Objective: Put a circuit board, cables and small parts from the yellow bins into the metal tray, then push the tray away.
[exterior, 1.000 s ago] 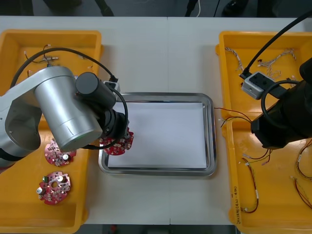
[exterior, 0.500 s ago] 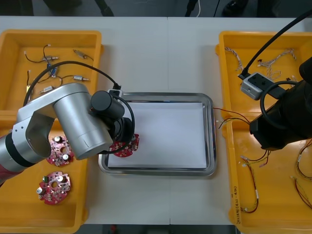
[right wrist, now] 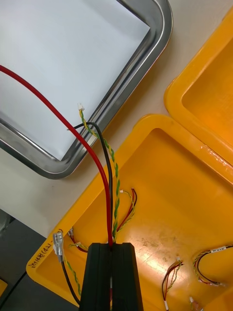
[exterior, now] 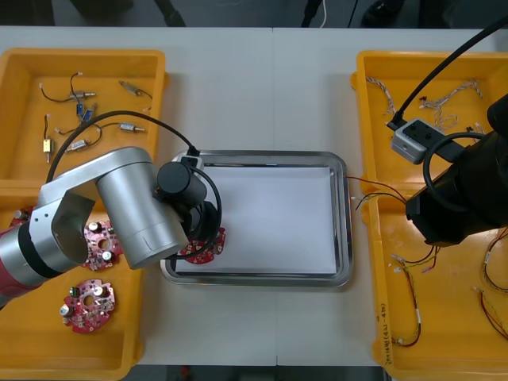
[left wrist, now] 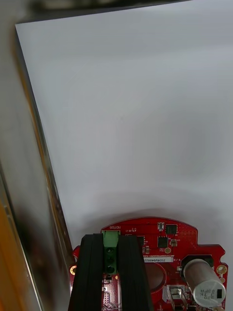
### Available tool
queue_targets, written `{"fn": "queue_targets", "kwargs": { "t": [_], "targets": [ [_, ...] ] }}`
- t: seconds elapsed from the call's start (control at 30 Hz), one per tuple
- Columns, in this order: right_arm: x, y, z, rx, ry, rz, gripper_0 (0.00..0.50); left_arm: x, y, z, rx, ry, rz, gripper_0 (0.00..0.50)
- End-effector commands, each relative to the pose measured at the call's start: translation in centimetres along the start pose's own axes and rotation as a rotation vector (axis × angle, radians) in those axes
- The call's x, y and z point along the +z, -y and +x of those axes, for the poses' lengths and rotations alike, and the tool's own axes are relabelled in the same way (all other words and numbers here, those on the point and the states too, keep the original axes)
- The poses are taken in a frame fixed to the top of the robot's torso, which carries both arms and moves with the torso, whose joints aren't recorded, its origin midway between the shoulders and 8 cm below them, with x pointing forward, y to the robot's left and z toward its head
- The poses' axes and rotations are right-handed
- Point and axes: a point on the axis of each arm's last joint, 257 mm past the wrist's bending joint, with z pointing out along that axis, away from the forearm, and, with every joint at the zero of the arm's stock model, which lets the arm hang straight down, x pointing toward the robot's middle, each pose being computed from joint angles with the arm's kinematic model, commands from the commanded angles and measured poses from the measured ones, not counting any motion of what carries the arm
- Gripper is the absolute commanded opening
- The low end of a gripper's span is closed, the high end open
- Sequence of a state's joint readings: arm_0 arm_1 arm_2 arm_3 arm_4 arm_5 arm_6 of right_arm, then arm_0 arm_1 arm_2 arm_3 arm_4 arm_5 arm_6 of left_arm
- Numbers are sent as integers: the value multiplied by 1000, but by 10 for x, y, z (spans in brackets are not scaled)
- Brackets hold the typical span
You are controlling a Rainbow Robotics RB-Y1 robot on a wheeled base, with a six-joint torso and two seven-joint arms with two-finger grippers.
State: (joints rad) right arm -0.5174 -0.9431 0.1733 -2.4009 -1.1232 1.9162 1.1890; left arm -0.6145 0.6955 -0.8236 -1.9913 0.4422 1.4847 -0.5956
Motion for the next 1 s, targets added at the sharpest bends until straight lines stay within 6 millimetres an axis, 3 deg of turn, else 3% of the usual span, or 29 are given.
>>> {"fn": "queue_targets", "kwargs": {
  "t": [0.03,0.17,0.2,0.23,0.37,0.67,1.0],
  "targets": [
    [-12,3,-4,-18,16,34,0,-7,20,-16,-98,42,37,0],
    [-12,3,-3,-18,14,32,0,-8,22,-18,-108,48,47,6],
    [-11,3,-3,-19,13,32,0,-7,22,-17,-111,45,47,61],
    [-12,3,-3,-19,14,32,0,-7,23,-17,-113,47,51,170],
    [-12,3,-3,-24,14,32,0,-8,24,-19,-123,54,55,488],
    [-12,4,-4,-27,15,35,0,-8,23,-22,-142,63,51,500],
    [-12,3,-3,-28,14,34,0,-24,13,-39,-192,64,68,500]
  ]
}}
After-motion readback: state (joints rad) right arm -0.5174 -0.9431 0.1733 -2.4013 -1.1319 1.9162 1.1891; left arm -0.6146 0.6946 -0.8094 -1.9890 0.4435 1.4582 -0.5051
